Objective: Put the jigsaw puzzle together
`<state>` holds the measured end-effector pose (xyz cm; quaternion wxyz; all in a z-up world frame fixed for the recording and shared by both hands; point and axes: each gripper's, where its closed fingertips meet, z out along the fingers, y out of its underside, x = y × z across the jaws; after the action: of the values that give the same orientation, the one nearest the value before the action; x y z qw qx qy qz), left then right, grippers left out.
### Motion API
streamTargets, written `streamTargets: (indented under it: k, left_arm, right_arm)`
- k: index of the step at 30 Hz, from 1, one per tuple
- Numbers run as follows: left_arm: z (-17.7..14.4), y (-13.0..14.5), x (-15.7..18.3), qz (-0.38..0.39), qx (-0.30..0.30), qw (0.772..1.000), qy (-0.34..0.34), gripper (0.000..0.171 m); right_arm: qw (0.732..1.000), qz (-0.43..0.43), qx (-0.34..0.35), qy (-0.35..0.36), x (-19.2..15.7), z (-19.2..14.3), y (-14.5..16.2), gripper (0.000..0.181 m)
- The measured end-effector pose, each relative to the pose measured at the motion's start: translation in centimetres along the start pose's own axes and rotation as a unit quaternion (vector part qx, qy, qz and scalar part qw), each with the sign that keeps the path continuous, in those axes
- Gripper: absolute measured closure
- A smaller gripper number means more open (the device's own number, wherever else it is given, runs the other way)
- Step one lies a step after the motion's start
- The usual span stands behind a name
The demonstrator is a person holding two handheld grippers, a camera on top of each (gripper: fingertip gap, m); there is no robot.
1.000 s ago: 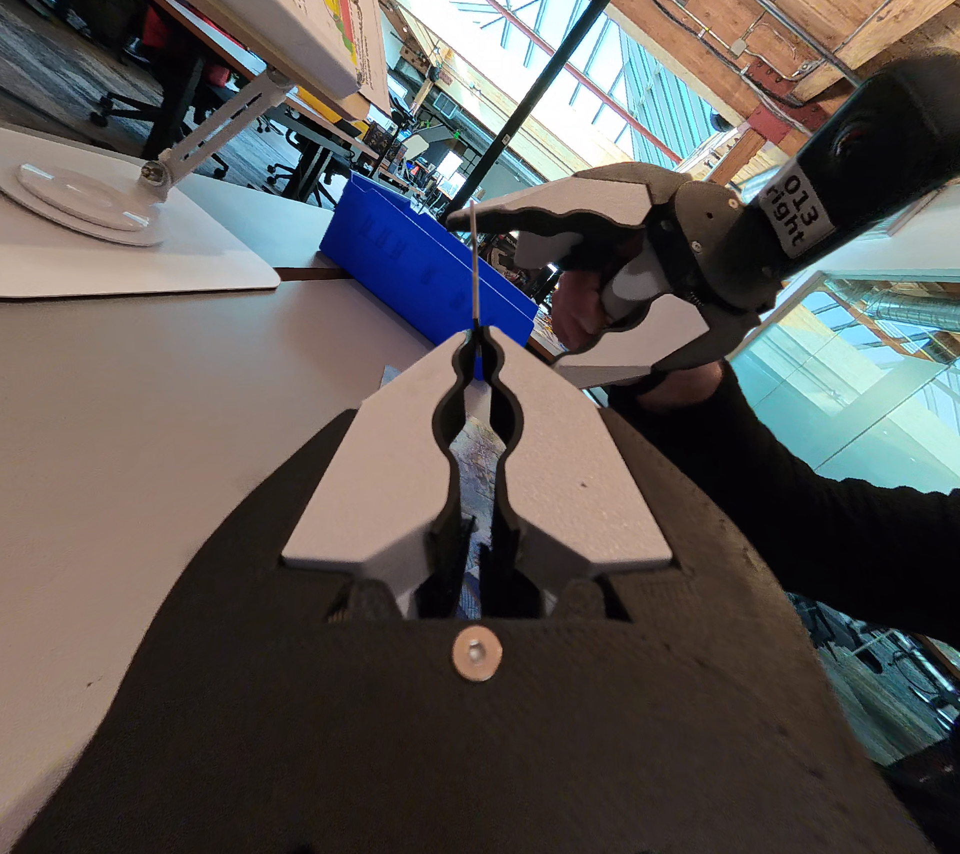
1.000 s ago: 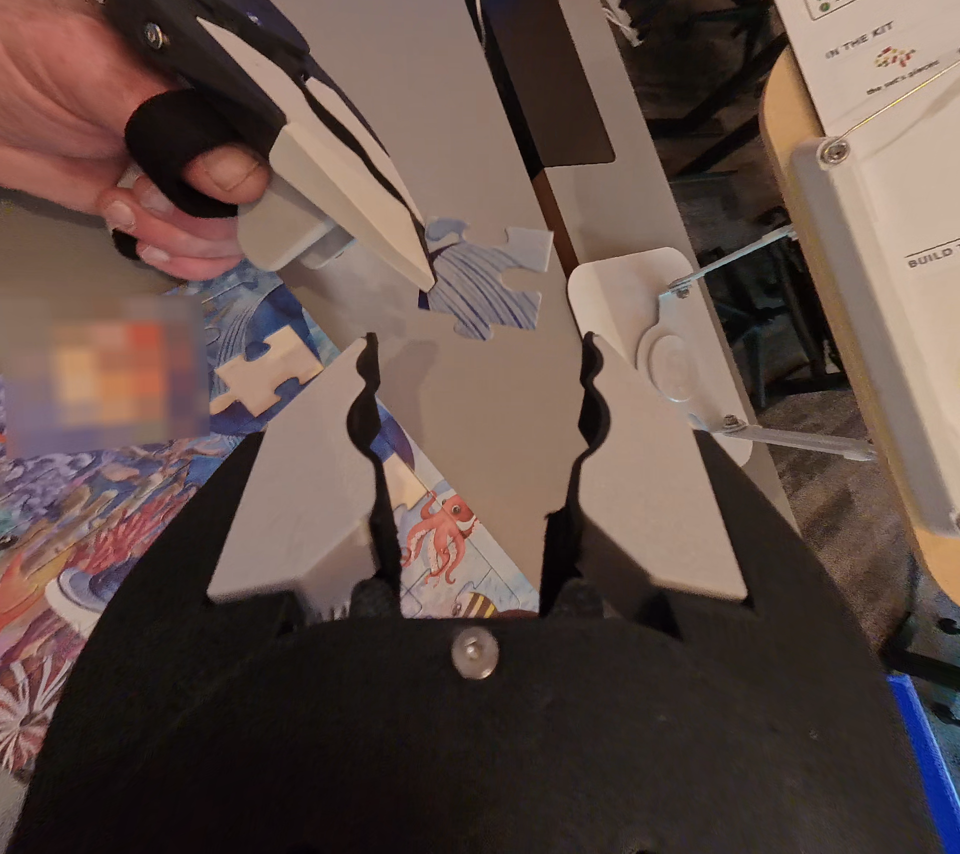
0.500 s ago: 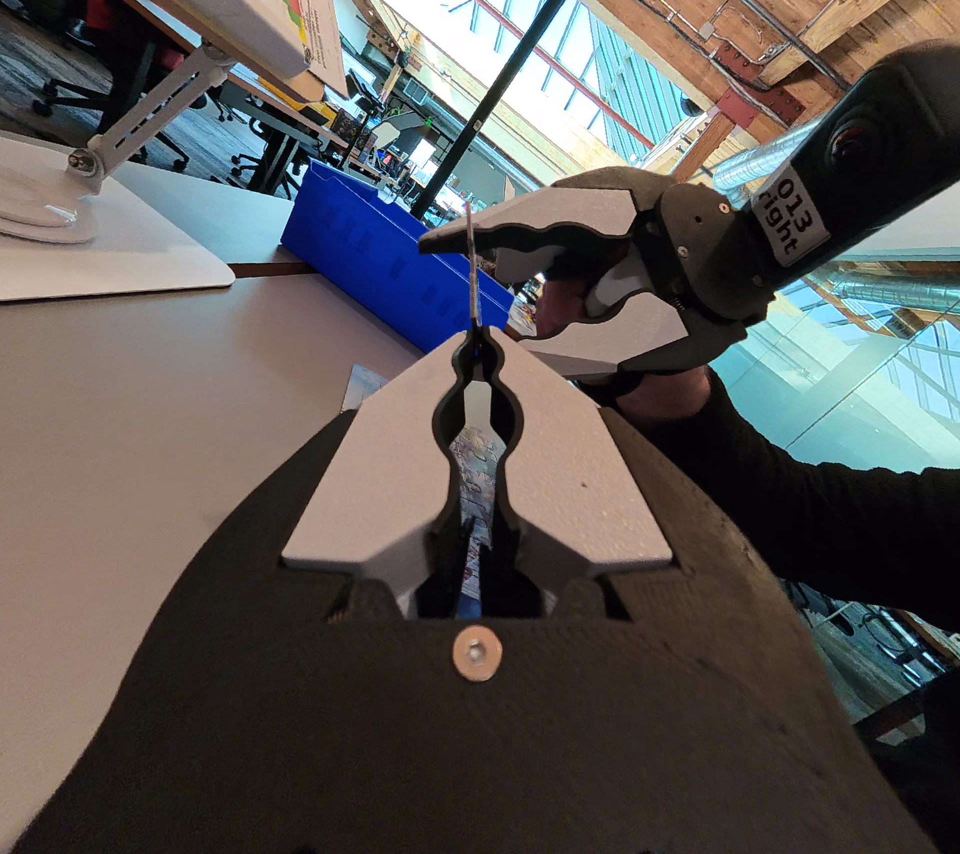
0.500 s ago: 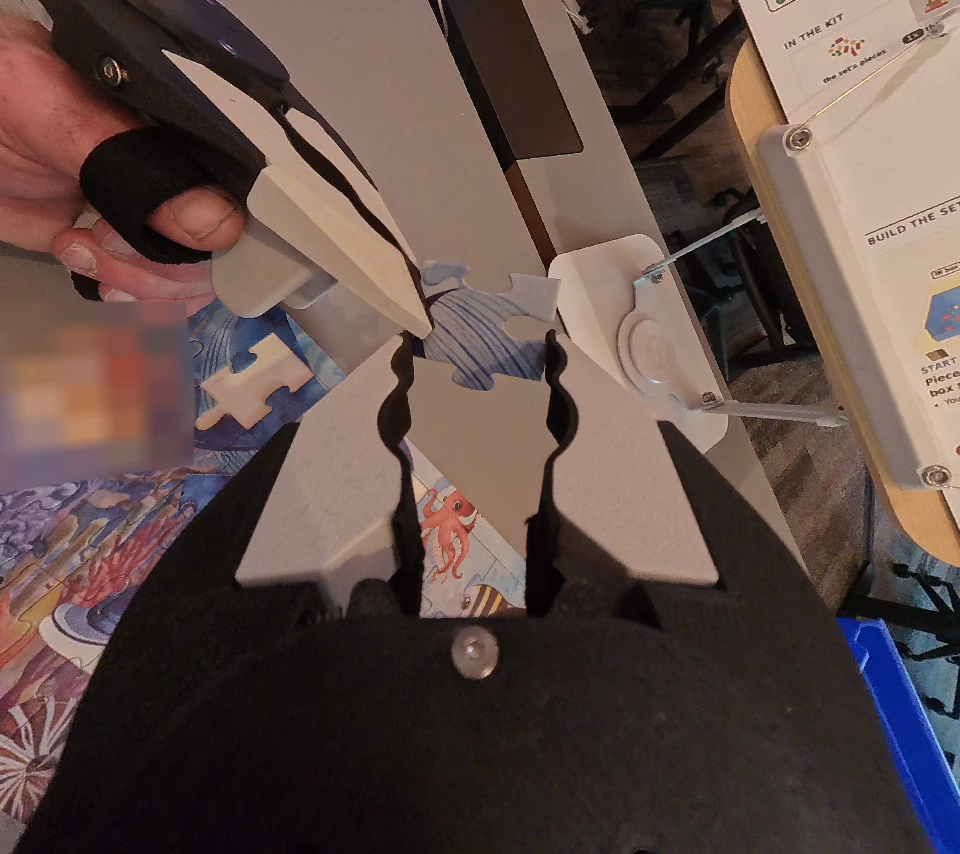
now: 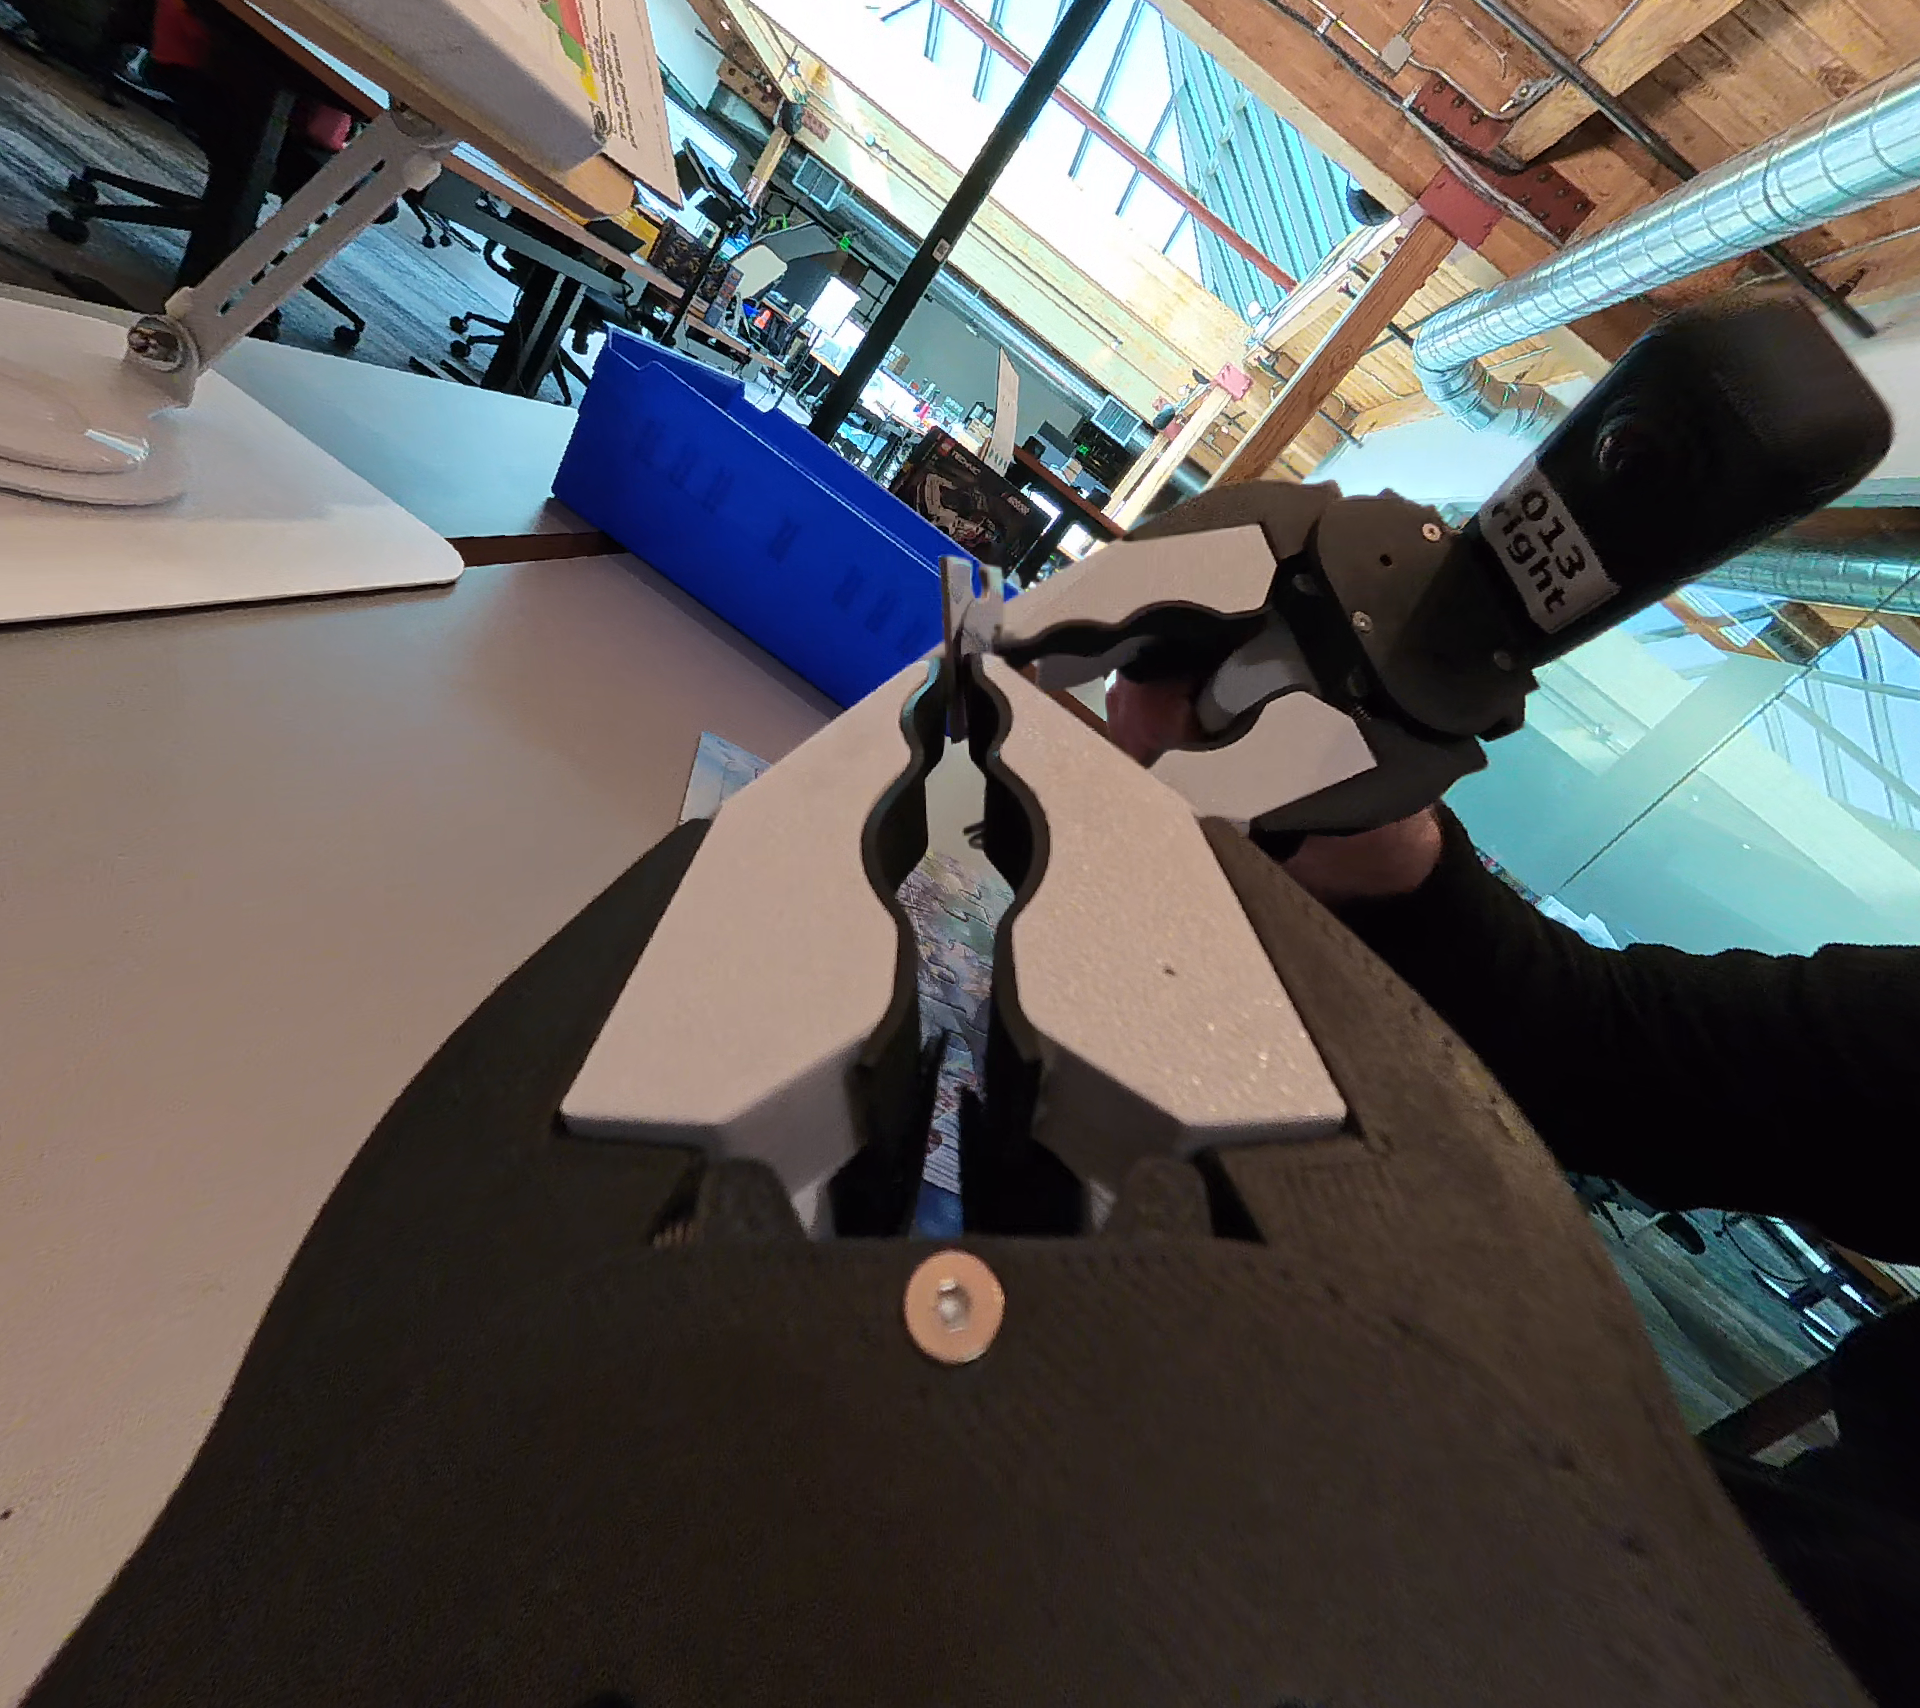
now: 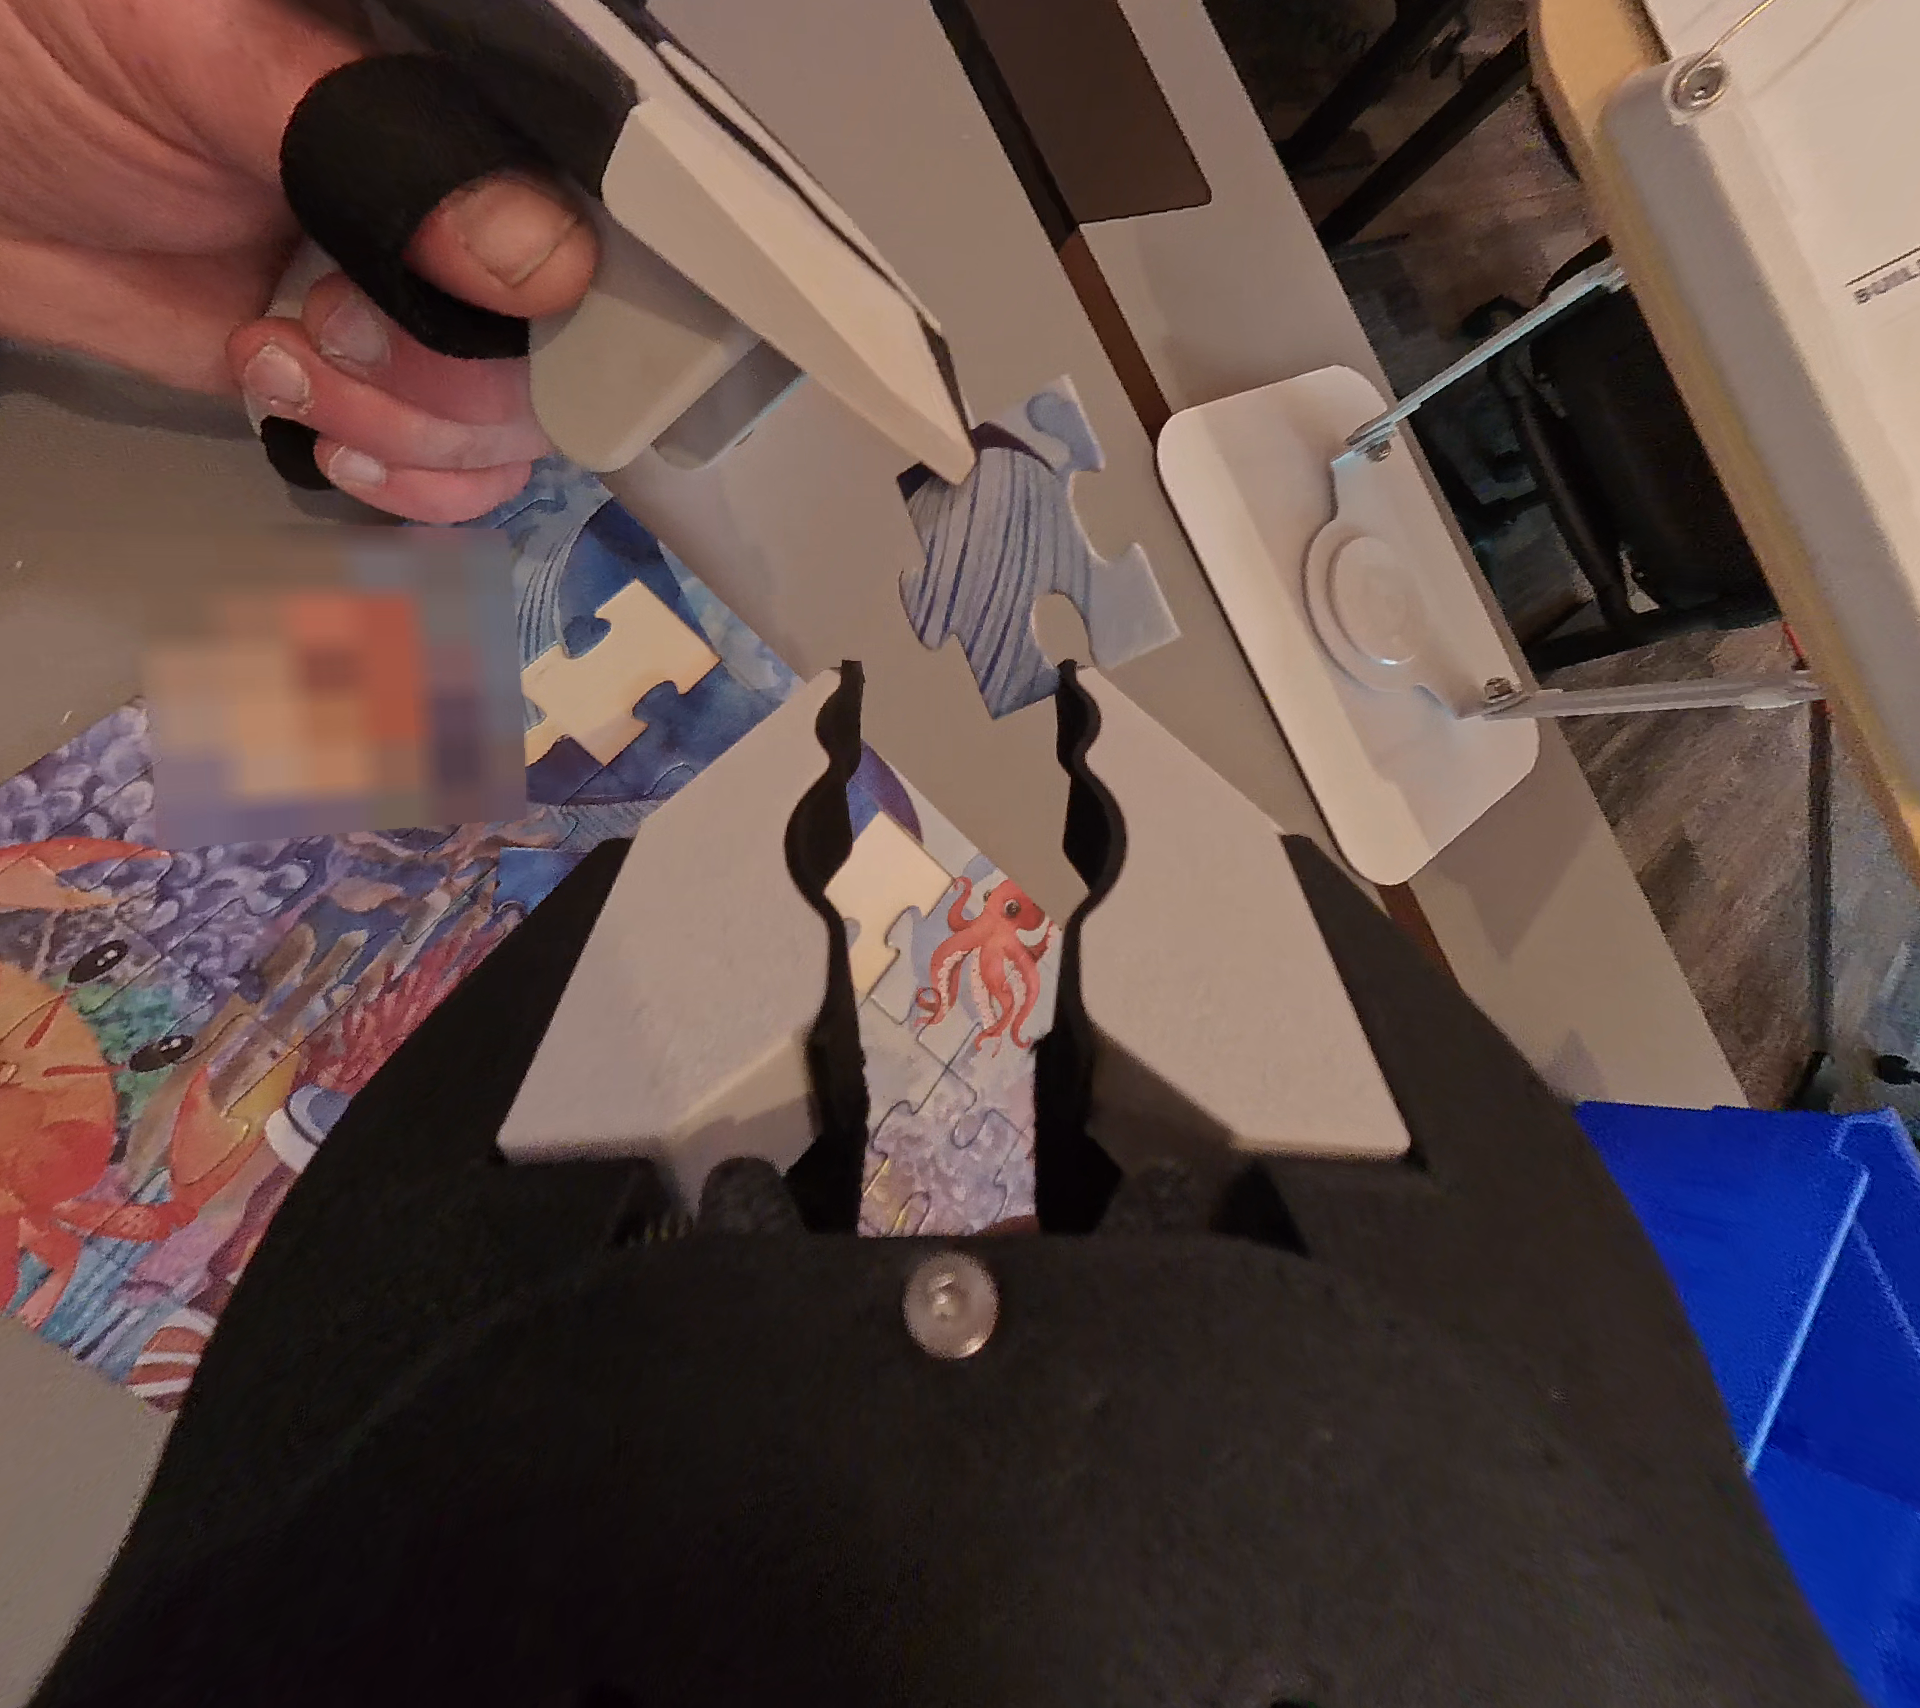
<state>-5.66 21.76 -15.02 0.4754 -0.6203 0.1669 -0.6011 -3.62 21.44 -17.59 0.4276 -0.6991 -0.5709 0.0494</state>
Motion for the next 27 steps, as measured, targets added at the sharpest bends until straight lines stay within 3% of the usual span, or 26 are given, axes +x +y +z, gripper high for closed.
streamTargets:
  k: [8, 12, 14, 19, 27]
  left_arm:
    - [0.1, 0.7, 0.0, 0.015, -0.026, 1.0, -0.007, 0.171]
    - [0.2, 1.1, -0.2, 0.011, -0.038, 0.999, -0.008, 0.171]
    - [0.4, 1.7, 0.0, 0.008, -0.052, 0.999, -0.004, 0.171]
    - [1.1, 3.6, 1.2, 0.02, -0.108, 0.994, 0.017, 0.171]
    - [1.3, 5.3, 1.9, 0.006, -0.152, 0.988, 0.04, 0.171]
  right_arm:
    - [0.996, -0.015, -0.042, -0.08, -3.8, 0.4, 2.7, 0.146]
    - [0.996, 0.01, -0.042, -0.073, -2.0, -1.4, 3.8, 0.138]
    - [0.999, -0.006, -0.025, -0.046, -0.9, -2.3, 3.2, 0.125]
    - [0.983, -0.18, -0.026, -0.03, -1.1, -2.8, 1.6, 0.11]
    - [0.905, -0.404, -0.124, -0.041, -2.2, -1.2, 3.8, 0.112]
